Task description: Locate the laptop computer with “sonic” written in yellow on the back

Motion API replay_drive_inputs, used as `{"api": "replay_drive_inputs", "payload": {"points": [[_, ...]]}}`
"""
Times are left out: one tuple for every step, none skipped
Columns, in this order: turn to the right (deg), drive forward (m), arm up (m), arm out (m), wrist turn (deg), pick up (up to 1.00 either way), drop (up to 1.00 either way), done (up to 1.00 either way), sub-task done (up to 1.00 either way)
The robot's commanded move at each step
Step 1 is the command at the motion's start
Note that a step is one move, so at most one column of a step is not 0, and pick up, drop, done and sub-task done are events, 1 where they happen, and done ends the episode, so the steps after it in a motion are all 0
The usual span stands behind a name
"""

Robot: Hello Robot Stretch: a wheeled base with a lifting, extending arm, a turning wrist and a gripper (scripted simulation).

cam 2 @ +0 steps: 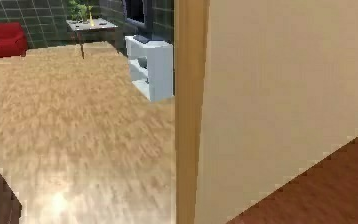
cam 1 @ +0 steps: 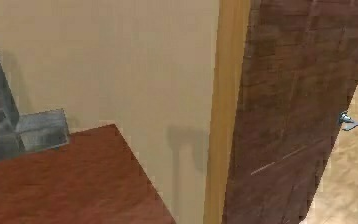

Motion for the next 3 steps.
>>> {"api": "replay_drive_inputs", "payload": {"points": [[36.0, 0.0, 0.0, 0.0, 0.0, 0.0, 0.0, 0.0, 0.0], [0.0, 0.05, 0.0, 0.0, 0.0, 0.0, 0.0, 0.0, 0.0], [21.0, 0.0, 0.0, 0.0, 0.0, 0.0, 0.0, 0.0, 0.0]]}}
